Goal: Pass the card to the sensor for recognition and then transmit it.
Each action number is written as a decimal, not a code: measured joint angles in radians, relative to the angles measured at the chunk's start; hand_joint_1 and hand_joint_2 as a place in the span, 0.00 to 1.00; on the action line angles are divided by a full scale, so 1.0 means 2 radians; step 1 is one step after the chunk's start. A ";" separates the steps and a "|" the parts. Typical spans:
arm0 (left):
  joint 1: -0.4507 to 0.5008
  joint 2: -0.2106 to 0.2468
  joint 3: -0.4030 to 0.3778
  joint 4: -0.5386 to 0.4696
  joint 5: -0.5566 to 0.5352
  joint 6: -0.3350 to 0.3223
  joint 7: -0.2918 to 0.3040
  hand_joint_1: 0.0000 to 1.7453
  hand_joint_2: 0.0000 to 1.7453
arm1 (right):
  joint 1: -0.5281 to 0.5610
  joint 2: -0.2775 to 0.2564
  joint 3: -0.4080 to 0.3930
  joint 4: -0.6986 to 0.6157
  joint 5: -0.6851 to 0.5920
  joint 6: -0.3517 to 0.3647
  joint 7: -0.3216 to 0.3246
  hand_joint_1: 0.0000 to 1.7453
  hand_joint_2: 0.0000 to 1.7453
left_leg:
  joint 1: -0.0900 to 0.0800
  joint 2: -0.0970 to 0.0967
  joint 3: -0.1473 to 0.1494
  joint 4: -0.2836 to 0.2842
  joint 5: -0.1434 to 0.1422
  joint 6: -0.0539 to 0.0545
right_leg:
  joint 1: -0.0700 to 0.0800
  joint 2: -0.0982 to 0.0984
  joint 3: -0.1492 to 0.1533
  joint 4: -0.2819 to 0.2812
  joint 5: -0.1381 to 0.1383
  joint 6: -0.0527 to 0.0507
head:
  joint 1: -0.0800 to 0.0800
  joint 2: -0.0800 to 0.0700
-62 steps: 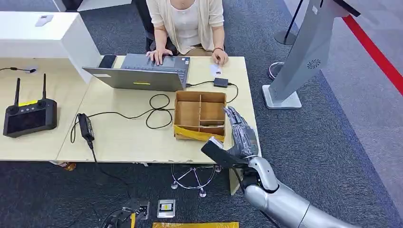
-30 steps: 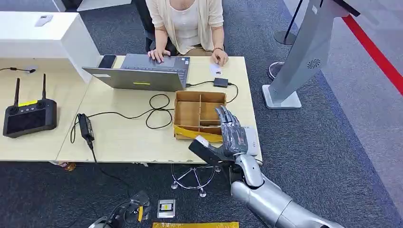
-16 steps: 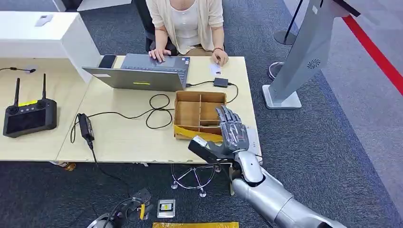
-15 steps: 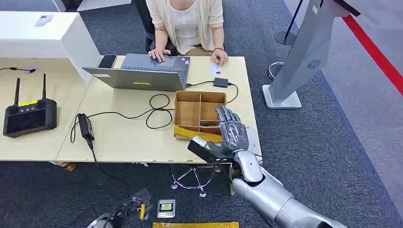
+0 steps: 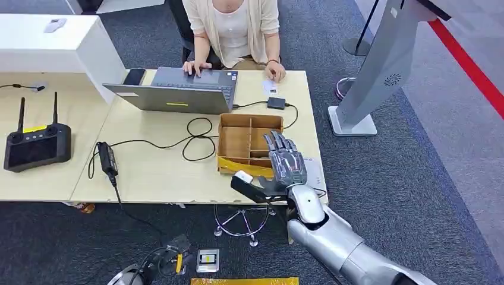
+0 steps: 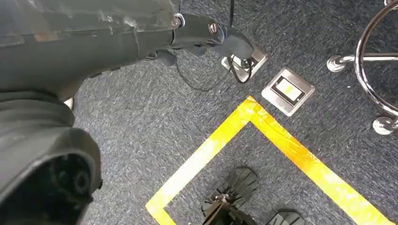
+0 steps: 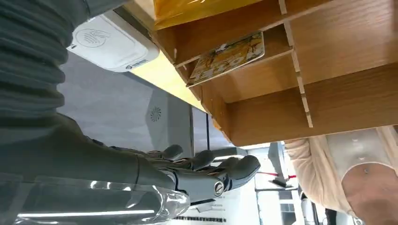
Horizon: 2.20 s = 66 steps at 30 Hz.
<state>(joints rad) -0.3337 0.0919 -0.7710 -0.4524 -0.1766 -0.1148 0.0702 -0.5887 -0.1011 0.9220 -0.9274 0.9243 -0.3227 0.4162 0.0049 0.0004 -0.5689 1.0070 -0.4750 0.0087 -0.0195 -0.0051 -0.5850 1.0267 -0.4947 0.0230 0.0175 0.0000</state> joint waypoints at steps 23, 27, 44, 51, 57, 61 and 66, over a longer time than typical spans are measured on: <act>-0.007 -0.005 0.000 0.012 -0.007 -0.006 -0.006 0.00 0.00 | -0.020 0.027 0.000 0.048 -0.020 0.001 -0.020 0.00 1.00 | 0.000 0.000 0.000 0.000 0.000 0.000 | 0.000 0.000 0.000 0.000 0.000 0.000 | 0.000 0.000; -0.008 -0.005 0.000 0.014 -0.008 -0.007 -0.006 0.00 0.00 | -0.021 0.030 0.000 0.056 -0.023 0.003 -0.021 0.00 1.00 | 0.000 0.000 0.000 0.000 0.000 0.000 | 0.000 0.000 0.000 0.000 0.000 0.000 | 0.000 0.000; -0.009 -0.005 0.000 0.023 -0.023 -0.011 -0.010 0.00 0.00 | -0.030 0.037 0.000 0.091 -0.036 0.002 -0.029 0.00 1.00 | 0.000 0.000 0.000 0.000 0.000 0.000 | 0.000 0.000 0.000 0.000 0.000 0.000 | 0.000 0.000; -0.009 -0.005 0.000 0.023 -0.027 -0.014 -0.010 0.00 0.00 | -0.030 0.038 0.000 0.099 -0.035 0.002 -0.027 0.00 1.00 | 0.000 0.000 0.000 0.000 0.000 0.000 | 0.000 0.000 0.000 0.000 0.000 0.000 | 0.000 0.000; -0.009 -0.005 0.000 0.023 -0.031 -0.017 -0.011 0.00 0.00 | -0.030 0.039 0.000 0.105 -0.035 0.004 -0.026 1.00 1.00 | 0.000 0.000 0.000 0.000 0.000 0.000 | 0.000 0.000 0.000 0.000 0.000 0.000 | 0.000 0.000; -0.010 -0.006 0.000 0.023 -0.038 -0.019 -0.011 0.00 0.00 | -0.029 0.039 0.000 0.108 -0.036 0.007 -0.025 1.00 1.00 | 0.000 0.000 0.000 0.000 0.000 0.000 | 0.000 0.000 0.000 0.000 0.000 0.000 | 0.000 0.000; -0.011 -0.008 -0.001 0.023 -0.044 -0.024 -0.011 0.00 0.00 | -0.029 0.039 -0.003 0.109 -0.035 0.009 -0.025 1.00 1.00 | 0.000 0.000 0.000 0.000 0.000 0.000 | 0.000 0.000 0.000 0.000 0.000 0.000 | 0.000 0.000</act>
<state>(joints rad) -0.3563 0.0767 -0.7729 -0.4055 -0.2640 -0.1629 0.0488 -0.6458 -0.0233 0.9152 -0.7095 0.8534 -0.3044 0.3666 0.0049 0.0006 -0.5688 1.0071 -0.4750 0.0087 -0.0195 -0.0049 -0.5853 1.0267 -0.4947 0.0230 0.0176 0.0000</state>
